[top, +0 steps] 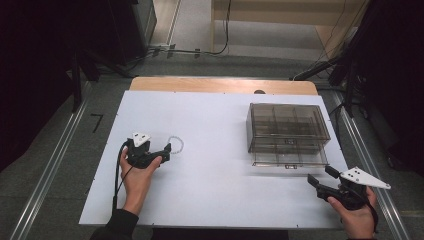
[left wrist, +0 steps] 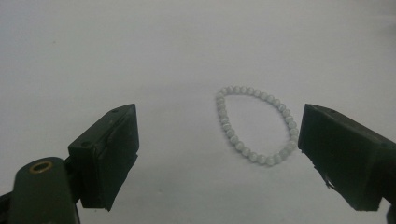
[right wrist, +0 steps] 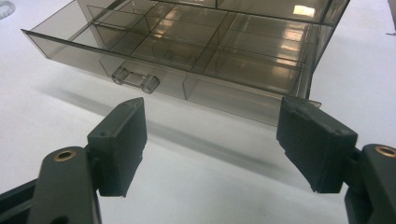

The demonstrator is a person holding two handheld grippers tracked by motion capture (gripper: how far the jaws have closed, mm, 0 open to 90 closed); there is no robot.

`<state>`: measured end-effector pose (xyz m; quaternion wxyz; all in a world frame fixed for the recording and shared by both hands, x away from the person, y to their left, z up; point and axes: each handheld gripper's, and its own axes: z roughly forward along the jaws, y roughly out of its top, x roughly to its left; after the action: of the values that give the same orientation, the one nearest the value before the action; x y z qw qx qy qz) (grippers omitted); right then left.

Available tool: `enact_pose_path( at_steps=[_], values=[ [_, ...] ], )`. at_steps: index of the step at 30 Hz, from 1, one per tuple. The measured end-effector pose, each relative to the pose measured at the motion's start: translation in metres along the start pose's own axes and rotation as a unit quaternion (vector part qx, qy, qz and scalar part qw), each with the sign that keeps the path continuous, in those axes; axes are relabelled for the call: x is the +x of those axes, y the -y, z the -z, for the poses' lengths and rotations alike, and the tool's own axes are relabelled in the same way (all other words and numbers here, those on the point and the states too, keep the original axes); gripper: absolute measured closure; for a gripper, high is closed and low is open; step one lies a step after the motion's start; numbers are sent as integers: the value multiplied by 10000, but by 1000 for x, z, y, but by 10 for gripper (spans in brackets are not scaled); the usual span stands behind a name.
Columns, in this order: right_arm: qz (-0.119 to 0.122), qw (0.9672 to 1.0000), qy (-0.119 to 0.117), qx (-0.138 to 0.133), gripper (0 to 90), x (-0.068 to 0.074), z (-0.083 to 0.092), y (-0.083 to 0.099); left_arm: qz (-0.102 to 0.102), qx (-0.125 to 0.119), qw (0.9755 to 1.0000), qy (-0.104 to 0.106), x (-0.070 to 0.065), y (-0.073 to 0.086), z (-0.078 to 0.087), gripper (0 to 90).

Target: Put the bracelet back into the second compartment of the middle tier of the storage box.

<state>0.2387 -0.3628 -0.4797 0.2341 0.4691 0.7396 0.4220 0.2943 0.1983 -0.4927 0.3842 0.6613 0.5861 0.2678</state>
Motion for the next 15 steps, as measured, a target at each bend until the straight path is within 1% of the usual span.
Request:
enact_pose_path(
  at_steps=[7,13,15],
  values=[
    [4,10000,-8,5,228,0,0,0,-21,46,10000,2,-5,-2,-6,155],
    [14,10000,-22,24,228,0,-1,0,-35,101,9999,-14,-4,-4,-9,175],
    [20,10000,-22,30,228,0,-1,0,-22,95,9999,-53,-4,-4,-11,182]
  ],
)
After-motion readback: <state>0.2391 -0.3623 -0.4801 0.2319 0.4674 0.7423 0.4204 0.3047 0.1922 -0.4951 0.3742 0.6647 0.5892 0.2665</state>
